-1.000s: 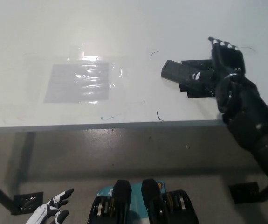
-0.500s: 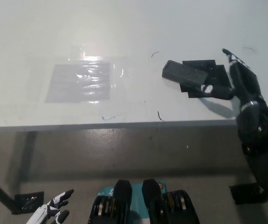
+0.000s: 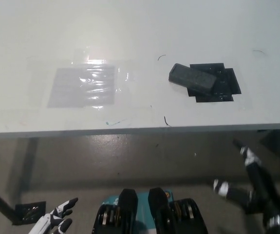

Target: A whiteboard eraser is kept on the black marked spot on the table infront of the robot and the robot uses its right hand to swipe it back and forth on the table twice to clean it

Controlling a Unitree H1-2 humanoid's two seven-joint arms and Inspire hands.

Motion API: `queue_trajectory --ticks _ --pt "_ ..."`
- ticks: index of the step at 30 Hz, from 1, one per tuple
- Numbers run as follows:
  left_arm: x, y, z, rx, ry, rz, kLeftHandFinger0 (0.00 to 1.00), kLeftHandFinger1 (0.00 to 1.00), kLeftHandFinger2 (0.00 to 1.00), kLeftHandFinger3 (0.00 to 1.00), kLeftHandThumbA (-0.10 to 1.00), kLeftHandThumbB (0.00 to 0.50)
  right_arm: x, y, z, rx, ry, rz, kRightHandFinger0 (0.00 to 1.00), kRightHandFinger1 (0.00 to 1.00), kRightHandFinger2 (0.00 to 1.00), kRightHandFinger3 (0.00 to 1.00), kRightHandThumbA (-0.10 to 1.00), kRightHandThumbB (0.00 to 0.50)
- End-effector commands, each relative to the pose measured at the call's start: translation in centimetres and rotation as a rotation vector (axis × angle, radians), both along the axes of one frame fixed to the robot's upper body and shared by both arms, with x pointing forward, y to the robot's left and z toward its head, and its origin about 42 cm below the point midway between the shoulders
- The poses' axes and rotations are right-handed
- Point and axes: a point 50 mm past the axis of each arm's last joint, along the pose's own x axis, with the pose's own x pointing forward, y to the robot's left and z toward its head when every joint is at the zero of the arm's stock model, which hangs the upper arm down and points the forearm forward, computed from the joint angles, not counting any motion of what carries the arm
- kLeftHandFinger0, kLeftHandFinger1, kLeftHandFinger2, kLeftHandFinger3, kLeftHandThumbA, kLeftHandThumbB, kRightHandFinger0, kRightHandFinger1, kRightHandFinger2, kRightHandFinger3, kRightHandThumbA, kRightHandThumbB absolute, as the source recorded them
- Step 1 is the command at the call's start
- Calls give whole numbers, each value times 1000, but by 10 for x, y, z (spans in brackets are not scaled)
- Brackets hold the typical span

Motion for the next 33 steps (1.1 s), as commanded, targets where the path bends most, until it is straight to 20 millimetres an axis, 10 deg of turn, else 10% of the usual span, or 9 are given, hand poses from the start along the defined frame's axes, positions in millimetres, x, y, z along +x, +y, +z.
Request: queue_trajectory --ticks 1,13,22,33 --pt "3 2 7 12 -41 -43 1000 1000 1000 1000 894 384 -120 38 110 598 -760 409 1000 1000 1000 1000 1000 352" --pt "8 0 5 6 -49 -39 1000 1000 1000 1000 910 387 -42 46 -38 611 -210 153 1000 1000 1000 1000 1000 359" --pt "28 7 6 -19 -38 0 1000 1000 1000 1000 919 405 -2 44 -55 621 -122 205 1000 1000 1000 1000 1000 298" --pt "30 7 3 -65 -4 12 1000 1000 1000 1000 922 373 -3 42 -61 668 -82 210 1000 1000 1000 1000 1000 317"
